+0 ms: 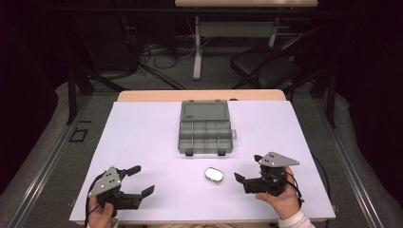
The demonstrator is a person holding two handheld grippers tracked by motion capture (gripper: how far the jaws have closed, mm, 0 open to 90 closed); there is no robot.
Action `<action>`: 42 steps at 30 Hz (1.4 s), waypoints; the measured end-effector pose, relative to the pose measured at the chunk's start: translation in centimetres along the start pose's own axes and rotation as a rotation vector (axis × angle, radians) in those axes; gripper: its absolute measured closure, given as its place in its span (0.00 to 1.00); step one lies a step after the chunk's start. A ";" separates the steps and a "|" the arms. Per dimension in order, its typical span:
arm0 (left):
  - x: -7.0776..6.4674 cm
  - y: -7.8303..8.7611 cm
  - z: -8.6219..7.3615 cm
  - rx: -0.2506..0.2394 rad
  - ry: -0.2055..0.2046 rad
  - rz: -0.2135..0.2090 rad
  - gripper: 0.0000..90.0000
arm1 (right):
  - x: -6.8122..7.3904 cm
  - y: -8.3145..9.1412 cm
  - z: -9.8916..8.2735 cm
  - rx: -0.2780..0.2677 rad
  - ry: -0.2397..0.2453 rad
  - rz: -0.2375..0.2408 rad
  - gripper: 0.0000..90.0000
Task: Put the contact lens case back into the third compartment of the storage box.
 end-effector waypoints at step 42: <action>0.1 -0.1 0.0 0.006 0.002 0.006 0.18 | 1.3 -5.1 2.9 0.147 0.110 0.128 0.14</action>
Point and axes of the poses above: each handheld gripper's, and its own axes: y roughly backward along the jaws, z roughly out of its top, x roughly to its left, the point moved 8 cm from there along -y, roughly forward along the jaws, and after that the axes turned 13 degrees about y, right-handed, at the moved point
